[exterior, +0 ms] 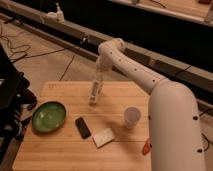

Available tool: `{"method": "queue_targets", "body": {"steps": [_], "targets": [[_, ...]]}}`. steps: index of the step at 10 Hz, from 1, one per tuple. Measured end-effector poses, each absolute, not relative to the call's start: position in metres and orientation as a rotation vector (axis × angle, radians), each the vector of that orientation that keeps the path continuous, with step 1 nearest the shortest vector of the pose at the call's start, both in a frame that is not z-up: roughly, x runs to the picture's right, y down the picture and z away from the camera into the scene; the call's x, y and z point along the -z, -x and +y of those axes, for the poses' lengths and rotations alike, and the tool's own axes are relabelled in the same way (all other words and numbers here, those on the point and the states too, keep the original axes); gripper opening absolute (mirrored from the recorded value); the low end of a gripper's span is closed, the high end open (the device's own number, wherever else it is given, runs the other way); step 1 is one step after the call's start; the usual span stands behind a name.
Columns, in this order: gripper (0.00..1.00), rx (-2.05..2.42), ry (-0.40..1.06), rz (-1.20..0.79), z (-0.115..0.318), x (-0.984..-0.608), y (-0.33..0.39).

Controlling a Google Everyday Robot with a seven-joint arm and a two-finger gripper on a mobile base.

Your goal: Stand the bottle upright

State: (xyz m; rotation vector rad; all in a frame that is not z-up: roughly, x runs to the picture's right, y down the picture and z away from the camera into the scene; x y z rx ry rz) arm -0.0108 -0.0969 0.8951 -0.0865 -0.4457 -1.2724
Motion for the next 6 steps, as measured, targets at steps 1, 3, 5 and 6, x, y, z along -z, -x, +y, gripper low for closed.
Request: {"method": "queue_targets", "body": {"steps": [1, 3, 5, 6], "targets": [[0.00, 1.263, 0.079, -0.450, -0.097, -0.896, 0.009], [0.00, 1.256, 0.075, -0.452, -0.095, -0.897, 0.005], [0.00, 1.254, 0.083, -0.449, -0.093, -0.900, 0.000], [0.00, 1.258, 0.095, -0.441, -0.092, -0.902, -0.004]]}}
